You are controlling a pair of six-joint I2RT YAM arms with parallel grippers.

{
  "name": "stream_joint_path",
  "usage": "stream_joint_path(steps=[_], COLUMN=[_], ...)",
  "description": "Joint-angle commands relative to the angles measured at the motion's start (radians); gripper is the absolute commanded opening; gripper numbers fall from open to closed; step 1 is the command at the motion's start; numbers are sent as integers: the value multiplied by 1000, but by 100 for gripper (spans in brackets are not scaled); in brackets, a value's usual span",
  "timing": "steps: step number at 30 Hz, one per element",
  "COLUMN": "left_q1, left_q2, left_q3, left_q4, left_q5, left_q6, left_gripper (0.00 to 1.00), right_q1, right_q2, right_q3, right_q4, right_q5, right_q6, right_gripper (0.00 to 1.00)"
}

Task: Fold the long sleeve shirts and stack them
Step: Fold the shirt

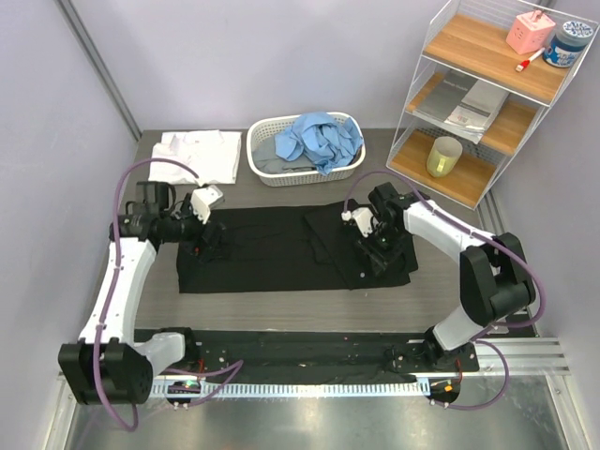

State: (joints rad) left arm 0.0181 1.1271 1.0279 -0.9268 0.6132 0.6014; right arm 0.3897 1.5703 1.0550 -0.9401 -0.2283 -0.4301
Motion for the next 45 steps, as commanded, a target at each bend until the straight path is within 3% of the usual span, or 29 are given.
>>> stream_joint_path(steps=[1,12,13,15,18,21,26,29,31,32,35,38,45], left_q1=[3,5,3,5,5,3,3,5,5,5,3,3,3], left_q2=[-47,-63,-61,-59,-62,-62,-32,-29,-32,-36,-50,-53,-61], left_q3=[-6,-25,-23,-19,-15,-15,-12,-25,-31,-35,-48,-60,-86], left_q4=[-21,-49,-50,-58,-60,-55,-50,-55,-56,-55,-41,-27,-7], left_q5=[71,51,49,46,42,40,85,103,100,96,92,94,60], left_q6=[-11,26,29,43,46,44,-9,-9,-3,-2,1,-18,-19], left_gripper=[92,92,92,92,92,91,90,89,89,89,90,90,90], right_q1=[20,57,58,61,67,67,69,83,87,89,123,179,251], right_q2=[11,169,175,180,175,171,151,175,177,172,120,77,117], right_q3=[5,39,39,42,79,140,230,279,287,277,198,131,59], right_q4=[75,90,90,87,51,-3,-17,-11,-22,-17,12,53,205], right_q5=[41,66,64,55,20,-69,-365,-385,-280,-229,-77,-3,98], right_q6=[30,51,48,48,62,74,151,179,142,127,103,154,293], right_gripper=[43,45,42,22,2,1,1,1,11,23,45,59,59])
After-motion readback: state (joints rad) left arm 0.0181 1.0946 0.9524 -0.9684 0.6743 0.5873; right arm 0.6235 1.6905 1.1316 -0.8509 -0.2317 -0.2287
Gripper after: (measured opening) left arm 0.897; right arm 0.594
